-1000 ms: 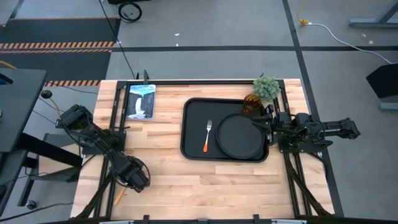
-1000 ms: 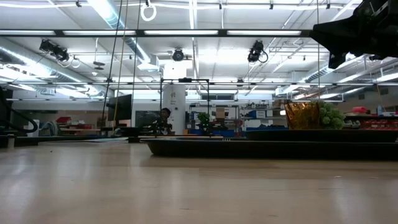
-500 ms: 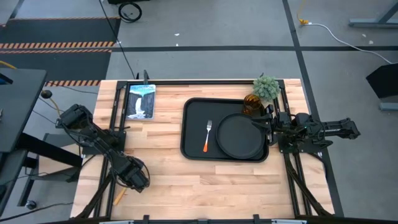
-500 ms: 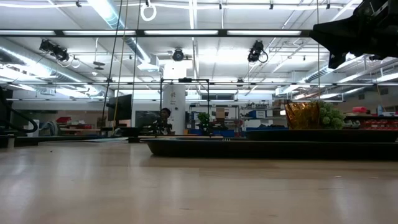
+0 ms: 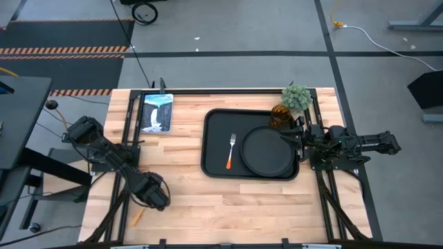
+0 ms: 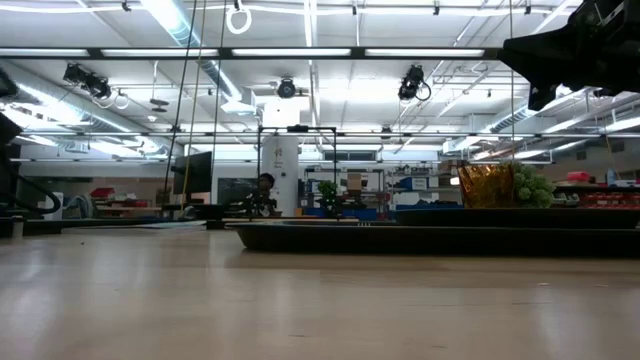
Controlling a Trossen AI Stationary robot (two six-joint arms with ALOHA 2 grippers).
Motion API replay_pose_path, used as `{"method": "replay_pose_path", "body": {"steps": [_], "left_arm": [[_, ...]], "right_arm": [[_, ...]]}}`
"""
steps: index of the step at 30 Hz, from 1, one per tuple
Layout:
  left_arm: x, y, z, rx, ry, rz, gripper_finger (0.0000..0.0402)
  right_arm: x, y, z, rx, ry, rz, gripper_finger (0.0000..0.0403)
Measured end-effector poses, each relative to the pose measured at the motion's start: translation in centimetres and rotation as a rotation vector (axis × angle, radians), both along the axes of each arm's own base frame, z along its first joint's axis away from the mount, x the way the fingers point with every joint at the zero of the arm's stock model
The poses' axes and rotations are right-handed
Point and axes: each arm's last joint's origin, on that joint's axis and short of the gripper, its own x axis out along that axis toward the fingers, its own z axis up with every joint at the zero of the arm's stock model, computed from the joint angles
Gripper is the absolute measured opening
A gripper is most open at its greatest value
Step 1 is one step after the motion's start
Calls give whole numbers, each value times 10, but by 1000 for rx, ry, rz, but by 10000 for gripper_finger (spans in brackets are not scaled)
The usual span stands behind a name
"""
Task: Pick and place plate/cup/fork/spoon on tray
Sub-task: Put the yellow spoon on the black tray to the left of the orange fork
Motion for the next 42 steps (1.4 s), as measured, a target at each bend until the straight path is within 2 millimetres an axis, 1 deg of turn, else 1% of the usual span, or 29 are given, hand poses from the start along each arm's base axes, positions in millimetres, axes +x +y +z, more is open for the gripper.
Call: {"method": "replay_pose_path", "body": {"steps": [4,9,13,16,21,24,33,35,38,42], "left_arm": [[13,5,11,37,-47,14,20],[38,13,32,109,-190,-2,20],[59,24,49,175,-312,7,21],[74,37,59,233,-380,55,21],[95,65,72,325,-460,125,22],[108,85,76,344,-514,148,22],[151,148,89,331,-824,241,23],[159,162,89,320,-873,261,23],[169,182,83,308,-915,286,23],[183,206,66,265,-939,318,23]], "right_arm": [[0,0,0,0,0,0,88],[0,0,0,0,0,0,88],[0,0,0,0,0,0,88],[0,0,0,0,0,0,88],[0,0,0,0,0,0,88],[0,0,0,0,0,0,88],[0,0,0,0,0,0,88],[0,0,0,0,0,0,88],[0,0,0,0,0,0,88],[0,0,0,0,0,0,88]]}}
